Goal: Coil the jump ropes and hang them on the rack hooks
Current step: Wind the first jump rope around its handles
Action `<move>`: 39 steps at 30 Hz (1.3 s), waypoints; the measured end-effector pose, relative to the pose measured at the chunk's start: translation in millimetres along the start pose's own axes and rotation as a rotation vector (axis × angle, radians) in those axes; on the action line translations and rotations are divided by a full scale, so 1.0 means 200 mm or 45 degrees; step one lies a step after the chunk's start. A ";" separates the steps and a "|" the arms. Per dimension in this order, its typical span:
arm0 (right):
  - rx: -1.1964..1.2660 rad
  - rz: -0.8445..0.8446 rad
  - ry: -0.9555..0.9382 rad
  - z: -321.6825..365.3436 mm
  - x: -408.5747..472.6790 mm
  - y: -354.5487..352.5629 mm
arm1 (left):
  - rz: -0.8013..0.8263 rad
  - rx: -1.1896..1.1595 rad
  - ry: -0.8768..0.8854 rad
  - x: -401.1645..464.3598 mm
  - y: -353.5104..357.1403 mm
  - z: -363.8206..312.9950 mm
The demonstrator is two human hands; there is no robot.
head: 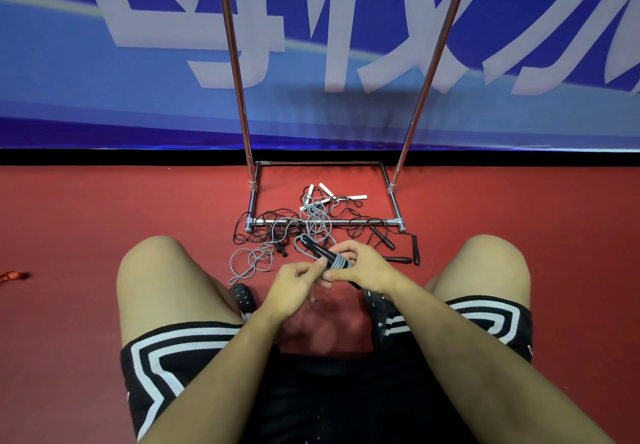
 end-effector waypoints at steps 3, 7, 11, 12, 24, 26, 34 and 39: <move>-0.071 0.015 -0.022 0.03 -0.01 0.02 | -0.002 0.015 -0.015 0.00 -0.01 0.01; -0.107 0.045 0.017 0.01 -0.01 0.04 | 0.034 -0.024 -0.004 0.00 0.00 0.01; 0.112 0.218 0.087 -0.05 -0.02 0.12 | 0.079 -0.025 0.019 0.00 0.04 -0.02; 0.176 0.257 0.095 -0.05 -0.03 0.14 | 0.091 -0.028 0.019 0.00 0.04 -0.01; -0.176 0.278 -0.021 0.04 -0.05 0.14 | 0.104 -0.052 -0.254 0.00 0.04 0.10; -0.168 0.281 -0.041 0.04 -0.05 0.14 | 0.094 -0.061 -0.307 -0.01 0.04 0.12; 0.055 0.297 -0.007 0.00 -0.04 0.16 | 0.083 0.016 -0.324 0.00 0.01 0.15; 0.438 0.390 0.010 -0.01 -0.02 0.20 | 0.086 0.057 -0.336 -0.02 0.01 0.12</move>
Point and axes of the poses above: each hand's wrist, its own x-axis towards the middle knuckle, its own y-axis out of the palm, z = x × y, the point moved 10 cm from there along x, towards the middle knuckle, and after that the axes turned 9 degrees about z, right-handed, at the moved point
